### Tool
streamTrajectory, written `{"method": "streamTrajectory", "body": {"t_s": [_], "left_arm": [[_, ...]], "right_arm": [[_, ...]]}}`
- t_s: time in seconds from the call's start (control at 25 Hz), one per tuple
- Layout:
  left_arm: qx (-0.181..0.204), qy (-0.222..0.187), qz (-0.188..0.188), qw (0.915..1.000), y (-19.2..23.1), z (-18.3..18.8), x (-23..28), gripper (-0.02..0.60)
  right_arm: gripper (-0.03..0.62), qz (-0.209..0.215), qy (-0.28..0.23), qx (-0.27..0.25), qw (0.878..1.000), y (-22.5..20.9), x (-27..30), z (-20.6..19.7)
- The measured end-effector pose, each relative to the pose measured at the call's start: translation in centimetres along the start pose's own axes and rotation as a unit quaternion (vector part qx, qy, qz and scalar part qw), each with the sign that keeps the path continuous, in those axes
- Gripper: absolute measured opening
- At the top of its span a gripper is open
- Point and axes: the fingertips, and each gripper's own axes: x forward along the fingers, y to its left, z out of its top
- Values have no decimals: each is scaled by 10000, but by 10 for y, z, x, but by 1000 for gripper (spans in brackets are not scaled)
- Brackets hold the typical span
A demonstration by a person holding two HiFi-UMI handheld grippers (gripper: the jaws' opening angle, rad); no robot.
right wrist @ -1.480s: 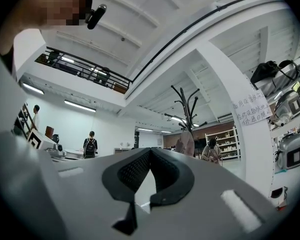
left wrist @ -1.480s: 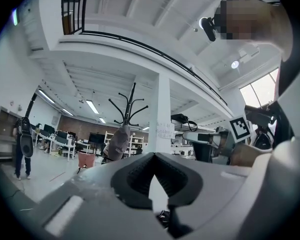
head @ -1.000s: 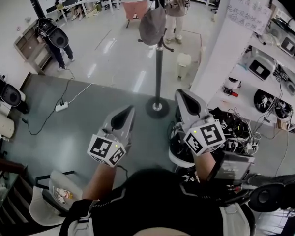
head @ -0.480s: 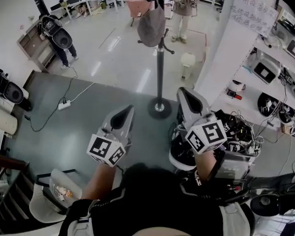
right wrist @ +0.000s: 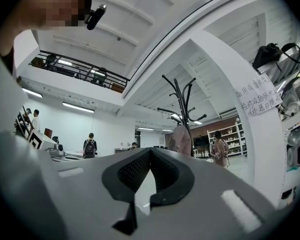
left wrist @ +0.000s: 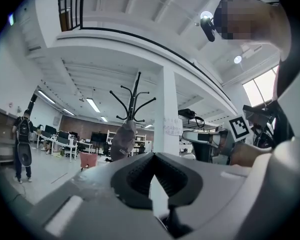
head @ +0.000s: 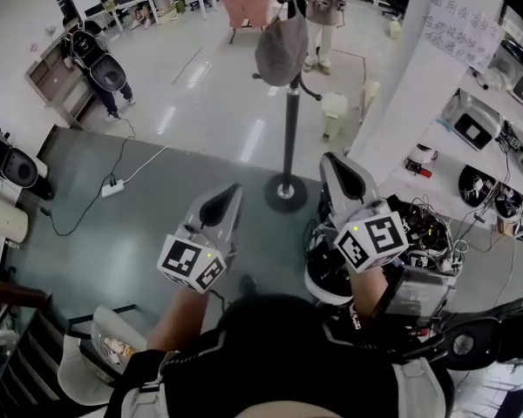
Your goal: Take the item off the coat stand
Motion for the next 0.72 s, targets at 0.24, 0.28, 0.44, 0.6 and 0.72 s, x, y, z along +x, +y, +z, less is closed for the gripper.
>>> {"method": "streamTrajectory", "body": {"t_s": [0.24,0.28,0.44,0.6,0.72], "left_arm": [[23,-52,-95,9999,29,5,6,17],[-2,-47,-93,9999,33,5,8,17],[-15,-75,-157,9998,49,7,13,17],[-12,-101,-232,9997,70,9,14,17],[-29,-119,-285,9995,84,9,16,17]], "right_arm": [[9,-108,-23,-62,9999,1,27,-1],[9,-116,-16,-66,9999,1,31,-3],[9,-157,-34,-101,9998,2,47,-3],[9,-205,-57,-153,9997,10,67,-3],[9,-256,-88,-180,9995,11,79,-4]]}}
